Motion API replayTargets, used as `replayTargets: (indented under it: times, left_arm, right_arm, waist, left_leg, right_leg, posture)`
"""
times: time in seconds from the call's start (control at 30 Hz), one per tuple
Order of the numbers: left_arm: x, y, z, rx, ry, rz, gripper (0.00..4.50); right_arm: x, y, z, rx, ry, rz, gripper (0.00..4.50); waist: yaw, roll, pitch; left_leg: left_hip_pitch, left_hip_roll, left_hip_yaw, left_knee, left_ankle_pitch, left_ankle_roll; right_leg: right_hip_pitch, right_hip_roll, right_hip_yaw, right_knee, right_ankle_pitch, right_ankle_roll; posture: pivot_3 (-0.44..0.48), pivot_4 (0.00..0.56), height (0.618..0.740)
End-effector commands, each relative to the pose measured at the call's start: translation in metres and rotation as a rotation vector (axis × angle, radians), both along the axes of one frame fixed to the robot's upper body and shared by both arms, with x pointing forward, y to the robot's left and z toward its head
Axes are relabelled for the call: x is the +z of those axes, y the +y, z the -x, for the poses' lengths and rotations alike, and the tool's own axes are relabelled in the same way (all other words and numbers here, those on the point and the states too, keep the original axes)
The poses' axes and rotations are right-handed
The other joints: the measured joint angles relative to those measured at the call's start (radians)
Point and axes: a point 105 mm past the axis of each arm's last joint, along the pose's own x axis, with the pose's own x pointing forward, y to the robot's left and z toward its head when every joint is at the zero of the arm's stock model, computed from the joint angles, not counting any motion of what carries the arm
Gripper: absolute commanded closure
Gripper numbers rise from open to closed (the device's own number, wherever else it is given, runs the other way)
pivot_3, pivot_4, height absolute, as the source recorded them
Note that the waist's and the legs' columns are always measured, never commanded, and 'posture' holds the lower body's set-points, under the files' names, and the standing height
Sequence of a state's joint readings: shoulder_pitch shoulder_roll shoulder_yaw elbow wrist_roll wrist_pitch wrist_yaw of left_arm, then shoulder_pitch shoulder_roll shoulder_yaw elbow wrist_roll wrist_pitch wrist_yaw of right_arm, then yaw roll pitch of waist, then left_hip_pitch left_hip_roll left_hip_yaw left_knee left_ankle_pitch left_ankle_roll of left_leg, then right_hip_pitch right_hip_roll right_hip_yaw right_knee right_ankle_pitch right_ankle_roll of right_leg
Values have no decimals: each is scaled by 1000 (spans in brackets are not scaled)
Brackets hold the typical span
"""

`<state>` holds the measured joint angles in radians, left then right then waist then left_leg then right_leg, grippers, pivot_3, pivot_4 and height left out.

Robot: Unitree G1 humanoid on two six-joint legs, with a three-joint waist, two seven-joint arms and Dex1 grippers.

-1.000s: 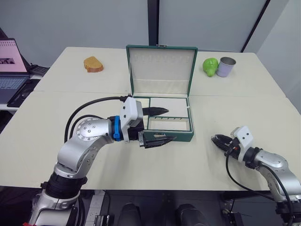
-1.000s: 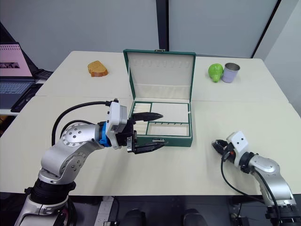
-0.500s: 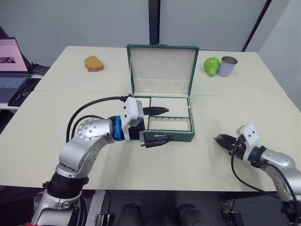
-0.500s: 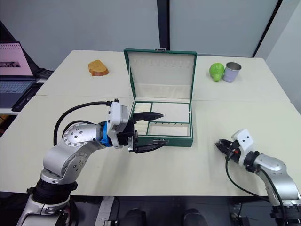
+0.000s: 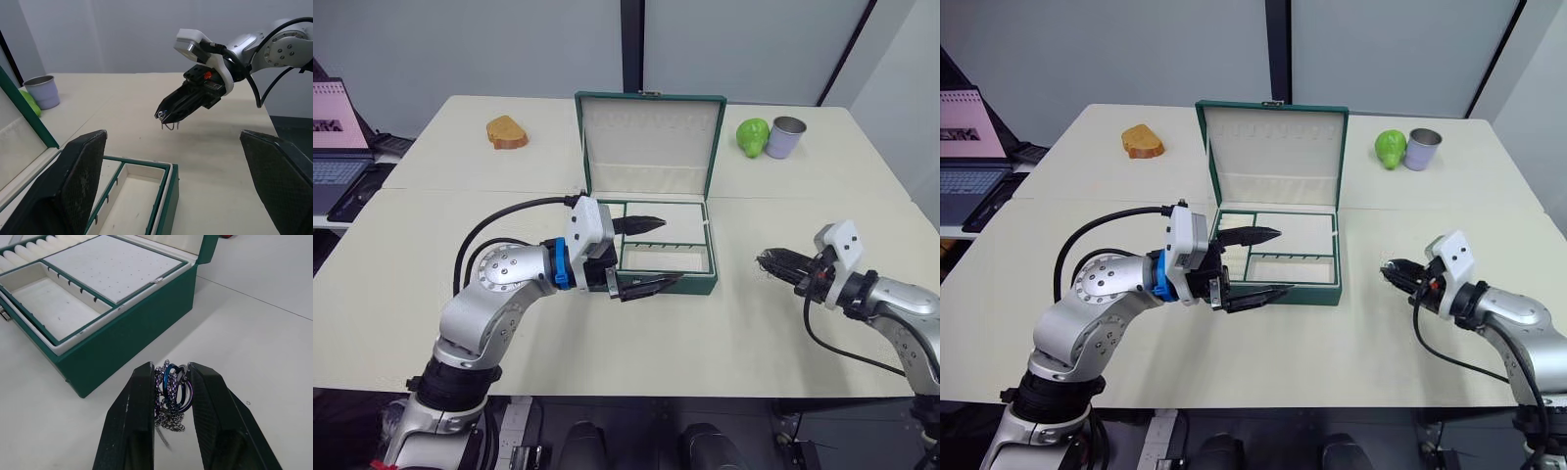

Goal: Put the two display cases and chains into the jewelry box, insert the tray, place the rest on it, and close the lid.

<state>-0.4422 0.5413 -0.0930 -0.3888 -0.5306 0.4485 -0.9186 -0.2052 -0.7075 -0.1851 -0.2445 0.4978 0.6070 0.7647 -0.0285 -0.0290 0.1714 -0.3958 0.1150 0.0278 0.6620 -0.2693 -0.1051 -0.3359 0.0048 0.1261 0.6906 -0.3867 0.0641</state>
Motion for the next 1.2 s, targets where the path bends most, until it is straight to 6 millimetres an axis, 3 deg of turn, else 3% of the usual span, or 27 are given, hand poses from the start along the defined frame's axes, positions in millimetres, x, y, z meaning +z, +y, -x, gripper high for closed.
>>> replayTargets:
  times: [0.03, 0.4, 0.57, 0.87, 1.2]
  left_arm:
    - [10, 7, 3, 43, -40, 38, 0]
    - [-1, 61, 5, 363, -5, 79, 0]
    - [-2, 77, 17, 475, -4, 107, 0]
    - [-2, 83, 43, 527, 45, 154, 0]
    - [-12, 80, 48, 529, 77, 129, 0]
  right_arm:
    - [34, 15, -1, 59, -91, -23, 3735]
    - [80, 72, -25, 263, -142, -75, 3735]
    - [86, 103, -35, 367, -149, -81, 3735]
    - [70, 131, -41, 486, -111, -59, 3735]
    - [39, 142, -37, 533, -46, -27, 3735]
  waist:
    - [-4, 0, 0]
    - [-5, 1, 1]
    - [-2, 1, 1]
    - [-6, 2, 2]
    - [-6, 2, 2]
  left_leg:
    - [0, 0, 0, 0, 0, 0]
    - [-1, 1, 0, 0, 0, 0]
    - [-1, 1, 0, 0, 0, 0]
    - [-2, 1, 0, -1, 0, 0]
    - [-2, 1, 0, -1, 0, 0]
  right_leg:
    - [0, 0, 0, 0, 0, 0]
    - [-2, 0, 0, 0, 0, 0]
    - [-3, -1, 0, 0, 0, 0]
    - [-3, -2, -1, 0, 0, 0]
    - [-5, -2, -1, 1, 0, 0]
  posture:
    - [0, 150, 740]
    - [0, 150, 740]
    - [0, 150, 740]
    - [0, 150, 740]
    - [0, 150, 740]
